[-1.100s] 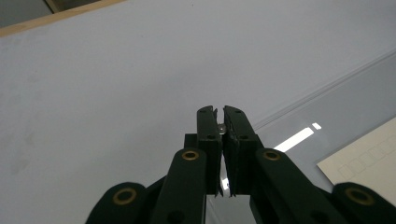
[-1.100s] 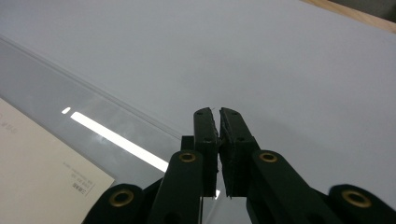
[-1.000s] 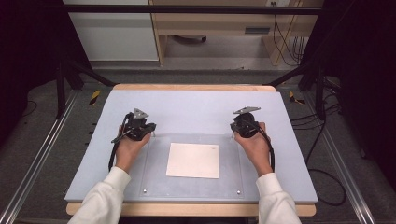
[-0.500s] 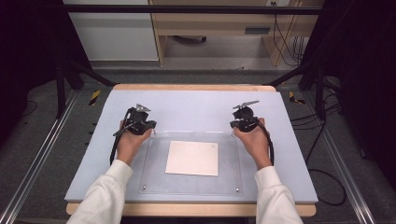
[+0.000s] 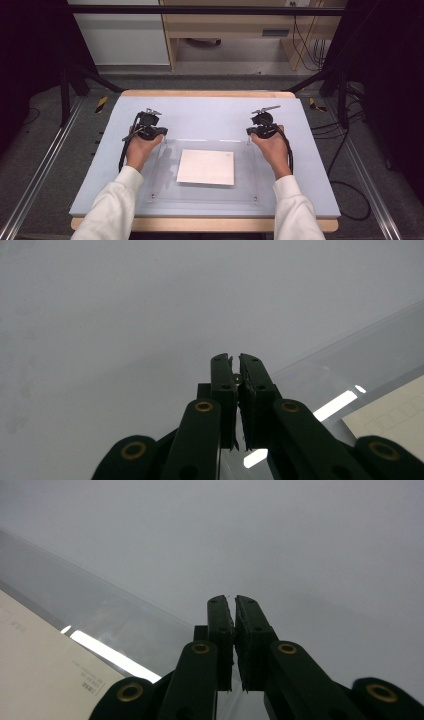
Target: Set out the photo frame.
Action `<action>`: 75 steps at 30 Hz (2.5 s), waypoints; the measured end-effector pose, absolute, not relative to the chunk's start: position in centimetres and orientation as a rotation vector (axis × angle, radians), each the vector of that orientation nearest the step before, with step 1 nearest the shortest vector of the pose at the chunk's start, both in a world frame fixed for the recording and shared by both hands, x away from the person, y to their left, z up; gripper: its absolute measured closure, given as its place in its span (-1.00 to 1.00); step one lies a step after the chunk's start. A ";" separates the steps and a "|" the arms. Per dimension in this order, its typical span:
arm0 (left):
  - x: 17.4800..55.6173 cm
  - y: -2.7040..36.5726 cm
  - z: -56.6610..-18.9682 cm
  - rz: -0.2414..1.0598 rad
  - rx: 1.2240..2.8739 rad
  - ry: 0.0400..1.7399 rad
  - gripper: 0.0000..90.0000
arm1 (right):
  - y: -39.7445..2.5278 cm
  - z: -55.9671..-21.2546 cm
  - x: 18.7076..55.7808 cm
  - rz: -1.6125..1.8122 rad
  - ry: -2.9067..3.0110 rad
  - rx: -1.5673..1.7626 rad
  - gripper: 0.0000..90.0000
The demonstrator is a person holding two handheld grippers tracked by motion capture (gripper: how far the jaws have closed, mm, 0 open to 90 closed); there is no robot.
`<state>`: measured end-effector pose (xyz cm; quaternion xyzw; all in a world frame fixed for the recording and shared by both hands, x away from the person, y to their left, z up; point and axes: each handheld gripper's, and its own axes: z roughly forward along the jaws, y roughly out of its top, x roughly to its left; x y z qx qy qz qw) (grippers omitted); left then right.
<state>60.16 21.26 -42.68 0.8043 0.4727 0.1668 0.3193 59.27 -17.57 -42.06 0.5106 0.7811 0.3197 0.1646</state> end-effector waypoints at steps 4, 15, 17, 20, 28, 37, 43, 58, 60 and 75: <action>60.4 21.3 -42.7 0.425 2.116 1.245 0.89 | -17.8 -42.2 59.4 0.934 2.225 1.453 0.91; 60.4 21.3 -42.7 0.439 2.116 1.249 0.89 | -17.7 -42.2 59.0 0.939 2.217 1.420 0.88; 60.4 21.3 -42.7 0.440 2.114 1.254 0.89 | -17.7 -42.2 58.9 0.935 2.209 1.408 0.81; 60.5 21.3 -42.7 0.438 2.116 1.257 0.89 | -18.2 -41.7 57.9 0.959 2.169 1.376 0.68; 60.8 21.2 -42.6 0.424 2.120 1.274 0.89 | -19.4 -40.8 52.4 0.982 2.138 1.230 0.32; 61.3 21.2 -42.4 0.395 2.133 1.283 0.89 | -20.3 -42.9 44.1 1.013 2.094 1.064 -0.11; 61.4 21.2 -42.4 0.396 2.136 1.286 0.89 | -21.3 -43.9 39.8 1.032 2.075 1.016 -0.23; 61.7 21.1 -42.3 0.373 2.143 1.303 0.89 | -20.7 -45.6 34.9 1.004 2.125 0.854 -0.52; 61.7 21.1 -42.3 0.374 2.142 1.302 0.89 | -20.4 -45.9 34.9 0.981 2.137 0.836 -0.54; 62.0 21.2 -42.3 0.366 2.139 1.305 0.89 | -18.9 -47.7 35.4 0.903 2.207 0.775 -0.63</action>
